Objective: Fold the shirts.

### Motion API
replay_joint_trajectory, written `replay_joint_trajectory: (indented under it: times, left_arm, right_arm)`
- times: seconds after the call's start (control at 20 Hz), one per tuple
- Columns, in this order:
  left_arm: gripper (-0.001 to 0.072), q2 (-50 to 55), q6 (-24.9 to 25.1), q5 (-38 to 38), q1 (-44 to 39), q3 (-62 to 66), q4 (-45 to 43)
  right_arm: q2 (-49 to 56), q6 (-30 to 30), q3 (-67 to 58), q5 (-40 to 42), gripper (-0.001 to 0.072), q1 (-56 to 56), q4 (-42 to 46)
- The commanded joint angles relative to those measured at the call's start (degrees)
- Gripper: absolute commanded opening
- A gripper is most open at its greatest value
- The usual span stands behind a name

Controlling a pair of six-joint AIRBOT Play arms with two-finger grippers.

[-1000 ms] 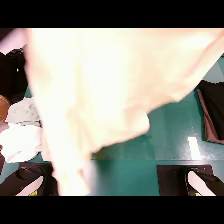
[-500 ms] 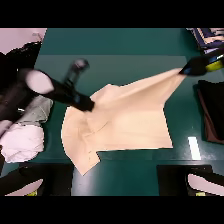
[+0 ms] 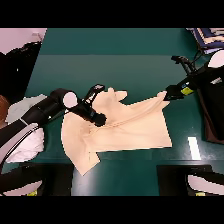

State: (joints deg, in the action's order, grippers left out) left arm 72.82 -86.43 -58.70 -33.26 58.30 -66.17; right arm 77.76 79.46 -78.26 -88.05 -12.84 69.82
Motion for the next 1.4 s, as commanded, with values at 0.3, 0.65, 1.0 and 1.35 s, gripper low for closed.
replay_joint_trajectory:
  times: [0.3, 0.65, 1.0, 1.35]
  left_arm:
    - [0.0486, 2.27, 1.31, -3.28, 16.44, 20.13, -5.05]
    - [0.0487, 19.52, 7.26, -0.5, 21.22, 20.2, 4.92]
    - [0.0487, 26.51, 12.11, 6.78, 21.2, 20.22, 13.68]
    - [0.0038, 27.36, 13.38, 9.03, 20.09, 20.22, 13.03]
  right_arm:
    - [0.07, 0.02, 0.87, 0.9, 0.0014, -0.15, 0.2]
    - [0.07, 0.04, 0.87, 1.07, 0.0014, -0.15, 0.2]
    - [0.07, 0.26, 0.87, 1.51, 0.0015, -0.15, 0.22]
    - [0.07, 1.55, 0.87, 3.02, 0.0014, -0.15, 0.22]
